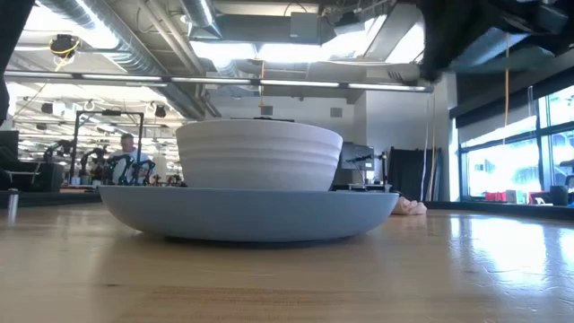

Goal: Set table place
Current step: Put the blue fork to the right of the blue plate

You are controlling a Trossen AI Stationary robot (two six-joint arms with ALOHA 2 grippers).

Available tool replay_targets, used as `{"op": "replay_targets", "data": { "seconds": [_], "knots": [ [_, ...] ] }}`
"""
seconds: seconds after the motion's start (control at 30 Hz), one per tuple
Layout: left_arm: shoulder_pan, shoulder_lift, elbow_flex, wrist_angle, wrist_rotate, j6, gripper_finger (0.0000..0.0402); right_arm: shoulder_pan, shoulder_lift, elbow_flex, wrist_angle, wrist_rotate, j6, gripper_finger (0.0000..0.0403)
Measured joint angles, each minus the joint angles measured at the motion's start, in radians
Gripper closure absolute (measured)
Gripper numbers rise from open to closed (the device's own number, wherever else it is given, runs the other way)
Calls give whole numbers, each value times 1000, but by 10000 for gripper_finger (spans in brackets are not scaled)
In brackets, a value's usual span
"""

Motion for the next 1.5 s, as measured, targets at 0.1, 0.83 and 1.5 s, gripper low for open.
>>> {"op": "replay_targets", "data": {
  "seconds": [0.1, 0.83, 1.5],
  "knots": [
    [-10, 0, 0, 0, -1, 0, 319, 31, 71, 0, 0, -32, 94, 393],
    [-45, 0, 0, 0, -1, 39, 319, 46, 386, 0, 100, -137, 340, 394],
    [-44, 0, 0, 0, 30, 133, 319, -11, 432, 0, 131, -181, 289, 324]
  ]
}}
